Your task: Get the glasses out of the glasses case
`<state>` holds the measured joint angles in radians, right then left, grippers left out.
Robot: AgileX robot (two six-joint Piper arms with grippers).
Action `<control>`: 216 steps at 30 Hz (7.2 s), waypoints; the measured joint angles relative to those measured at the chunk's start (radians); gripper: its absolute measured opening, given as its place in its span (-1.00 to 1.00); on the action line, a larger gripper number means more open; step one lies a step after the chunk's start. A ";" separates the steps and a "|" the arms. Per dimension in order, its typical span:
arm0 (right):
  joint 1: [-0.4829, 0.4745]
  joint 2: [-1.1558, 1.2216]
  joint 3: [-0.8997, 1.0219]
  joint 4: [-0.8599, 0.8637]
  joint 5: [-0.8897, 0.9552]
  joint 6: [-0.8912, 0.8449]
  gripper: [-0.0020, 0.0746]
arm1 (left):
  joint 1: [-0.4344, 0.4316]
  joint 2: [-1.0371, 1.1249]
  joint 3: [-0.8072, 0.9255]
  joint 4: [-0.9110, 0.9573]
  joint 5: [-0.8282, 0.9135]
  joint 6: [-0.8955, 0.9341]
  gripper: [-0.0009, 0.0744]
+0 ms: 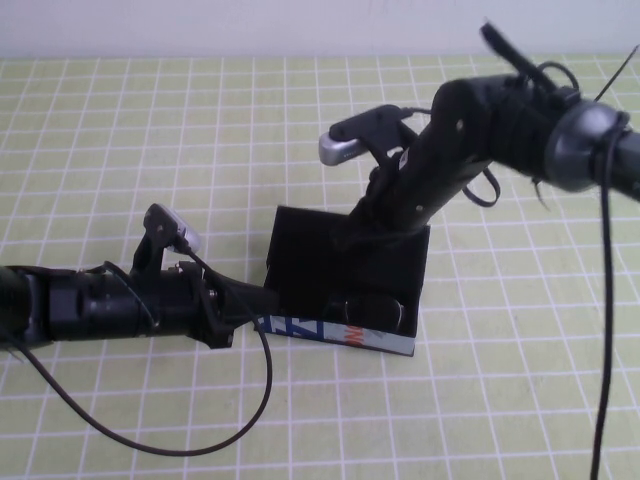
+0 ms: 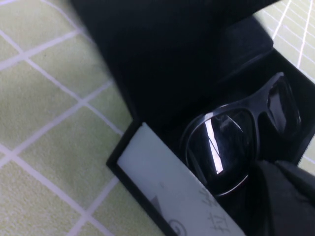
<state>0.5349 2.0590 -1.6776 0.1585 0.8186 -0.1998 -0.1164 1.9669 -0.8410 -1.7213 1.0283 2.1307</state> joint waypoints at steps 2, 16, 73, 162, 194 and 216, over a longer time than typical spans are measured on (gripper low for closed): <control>0.000 -0.041 -0.001 0.052 0.043 -0.105 -0.99 | 0.000 0.000 0.000 0.000 0.000 0.000 -0.99; 0.076 -0.070 -0.012 0.130 0.296 -0.714 -0.43 | 0.000 0.000 0.000 0.000 0.000 0.000 -0.99; 0.076 0.066 -0.128 0.057 0.286 -0.702 -0.11 | 0.000 0.000 -0.002 0.000 0.000 -0.004 -0.99; -0.227 -0.918 0.769 0.125 0.047 0.140 -0.54 | 0.000 -0.764 0.127 0.037 -0.441 -0.456 -0.99; -0.232 -2.075 1.646 0.157 -0.849 0.119 -0.99 | 0.000 -1.785 0.866 -0.005 -0.985 -0.484 -0.99; -0.232 -2.075 1.706 0.095 -0.568 0.116 -0.99 | 0.000 -1.785 0.866 -0.012 -1.009 -0.482 -0.99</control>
<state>0.3030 -0.0163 0.0285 0.2532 0.2501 -0.0842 -0.1164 0.1817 0.0253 -1.7329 0.0188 1.6484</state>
